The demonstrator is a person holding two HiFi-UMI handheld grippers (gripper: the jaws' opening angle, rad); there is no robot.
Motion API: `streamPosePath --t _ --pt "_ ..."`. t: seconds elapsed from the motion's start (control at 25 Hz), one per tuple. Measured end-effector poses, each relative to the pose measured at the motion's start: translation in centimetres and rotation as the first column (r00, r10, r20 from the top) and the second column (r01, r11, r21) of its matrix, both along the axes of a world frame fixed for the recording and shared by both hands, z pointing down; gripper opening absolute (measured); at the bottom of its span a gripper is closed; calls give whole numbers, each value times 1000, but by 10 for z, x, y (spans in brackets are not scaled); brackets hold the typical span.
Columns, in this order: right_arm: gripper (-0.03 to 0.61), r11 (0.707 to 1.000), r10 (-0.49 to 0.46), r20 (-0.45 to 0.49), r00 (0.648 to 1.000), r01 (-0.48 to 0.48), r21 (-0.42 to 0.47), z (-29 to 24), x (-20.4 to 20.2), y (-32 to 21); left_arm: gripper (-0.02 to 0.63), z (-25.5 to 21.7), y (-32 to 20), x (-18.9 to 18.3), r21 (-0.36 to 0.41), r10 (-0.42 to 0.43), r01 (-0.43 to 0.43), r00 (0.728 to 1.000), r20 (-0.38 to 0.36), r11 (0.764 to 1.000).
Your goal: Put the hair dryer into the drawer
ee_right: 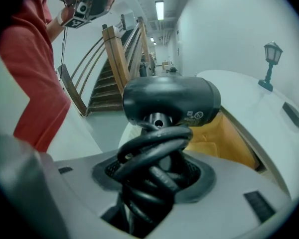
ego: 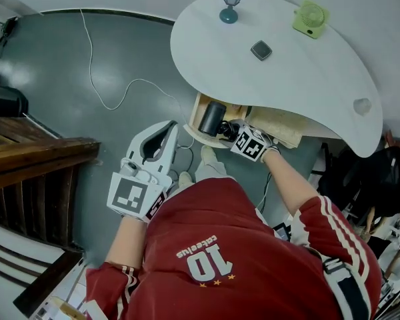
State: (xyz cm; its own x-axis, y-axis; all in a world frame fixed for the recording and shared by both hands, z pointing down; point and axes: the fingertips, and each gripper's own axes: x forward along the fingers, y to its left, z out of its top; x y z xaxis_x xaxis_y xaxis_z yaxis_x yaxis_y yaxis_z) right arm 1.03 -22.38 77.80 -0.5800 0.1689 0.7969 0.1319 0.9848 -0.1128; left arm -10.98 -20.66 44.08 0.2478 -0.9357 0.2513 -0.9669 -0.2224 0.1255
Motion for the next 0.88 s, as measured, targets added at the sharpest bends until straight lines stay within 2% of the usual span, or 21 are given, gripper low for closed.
streamPosePath --t 0.36,0.6,0.88 --pt "238 1000 -10 -99 995 11 11 42 -8 -15 0 12 7 -13 -34 -70 70 998 8 997" --pt "238 996 93 -120 988 -93 7 57 -20 -33 0 13 17 -24 -51 -109 110 994 21 993" --pt "238 990 141 -169 975 -137 31 70 -27 -52 0 17 31 -33 -73 -146 148 989 37 986"
